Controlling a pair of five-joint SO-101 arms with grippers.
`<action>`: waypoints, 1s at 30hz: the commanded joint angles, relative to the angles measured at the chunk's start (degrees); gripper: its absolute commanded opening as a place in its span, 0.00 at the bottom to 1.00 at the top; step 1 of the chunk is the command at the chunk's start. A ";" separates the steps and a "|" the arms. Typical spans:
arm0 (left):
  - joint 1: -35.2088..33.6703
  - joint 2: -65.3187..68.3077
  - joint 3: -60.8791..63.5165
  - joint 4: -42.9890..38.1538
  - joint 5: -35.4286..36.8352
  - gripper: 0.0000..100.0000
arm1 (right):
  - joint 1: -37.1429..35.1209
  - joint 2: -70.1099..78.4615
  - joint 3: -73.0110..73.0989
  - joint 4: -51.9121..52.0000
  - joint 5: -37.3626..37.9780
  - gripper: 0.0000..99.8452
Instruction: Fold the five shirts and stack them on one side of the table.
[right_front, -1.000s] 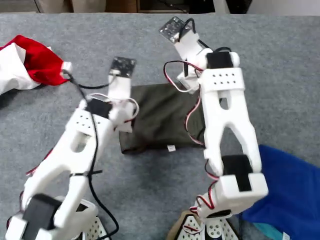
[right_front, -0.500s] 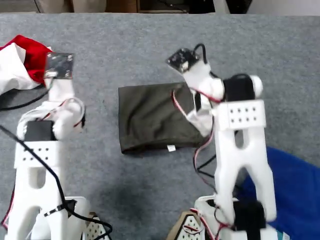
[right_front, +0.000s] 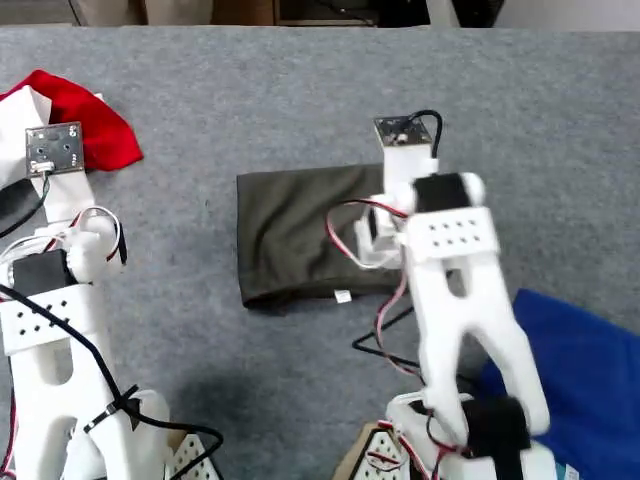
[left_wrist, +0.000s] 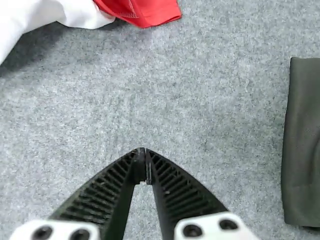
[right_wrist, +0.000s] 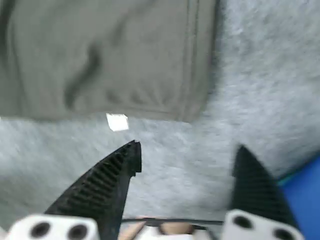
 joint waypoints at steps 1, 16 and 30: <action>1.14 -1.10 -0.35 -0.97 -0.44 0.02 | -3.82 6.02 -0.13 -3.34 -9.76 0.36; 0.97 -1.10 2.73 -5.19 -0.53 0.02 | -5.49 21.23 0.40 -19.25 -24.53 0.36; 1.23 -1.10 2.20 -5.01 -0.53 0.02 | -2.07 32.84 0.57 -26.81 -22.86 0.21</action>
